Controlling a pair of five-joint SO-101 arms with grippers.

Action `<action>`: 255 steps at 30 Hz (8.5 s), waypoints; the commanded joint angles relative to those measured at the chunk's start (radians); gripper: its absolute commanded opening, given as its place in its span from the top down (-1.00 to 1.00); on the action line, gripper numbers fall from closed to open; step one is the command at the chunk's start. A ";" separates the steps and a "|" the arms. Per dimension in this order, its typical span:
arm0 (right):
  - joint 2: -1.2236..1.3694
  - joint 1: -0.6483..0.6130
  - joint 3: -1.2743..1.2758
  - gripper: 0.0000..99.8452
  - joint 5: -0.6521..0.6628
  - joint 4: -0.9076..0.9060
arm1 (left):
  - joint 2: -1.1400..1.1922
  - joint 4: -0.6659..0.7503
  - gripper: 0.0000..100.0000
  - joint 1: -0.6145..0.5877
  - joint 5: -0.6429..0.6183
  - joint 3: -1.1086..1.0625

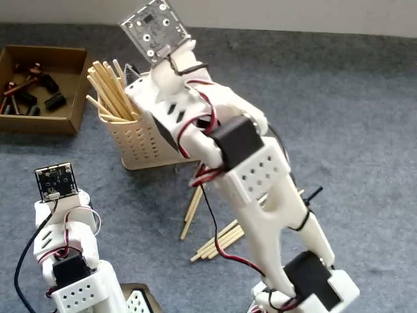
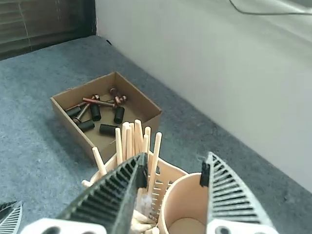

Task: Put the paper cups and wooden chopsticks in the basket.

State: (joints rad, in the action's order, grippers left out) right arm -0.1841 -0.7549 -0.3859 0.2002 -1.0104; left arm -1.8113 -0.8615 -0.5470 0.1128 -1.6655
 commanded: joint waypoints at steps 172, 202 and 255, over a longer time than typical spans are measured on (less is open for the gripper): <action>-0.472 -0.027 0.636 0.99 -0.130 1.237 | -0.012 0.020 0.97 0.021 0.006 0.005; -0.191 -0.024 0.961 0.99 0.051 1.228 | -0.012 0.020 0.97 0.021 0.006 0.004; -0.909 0.456 1.064 0.67 -0.331 -0.140 | -0.012 0.020 0.97 0.044 0.008 0.001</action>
State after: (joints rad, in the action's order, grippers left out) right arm -1.0848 -0.3345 0.6697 -0.1005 -1.1316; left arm -1.8113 -0.8615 -0.5286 0.1128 -1.6671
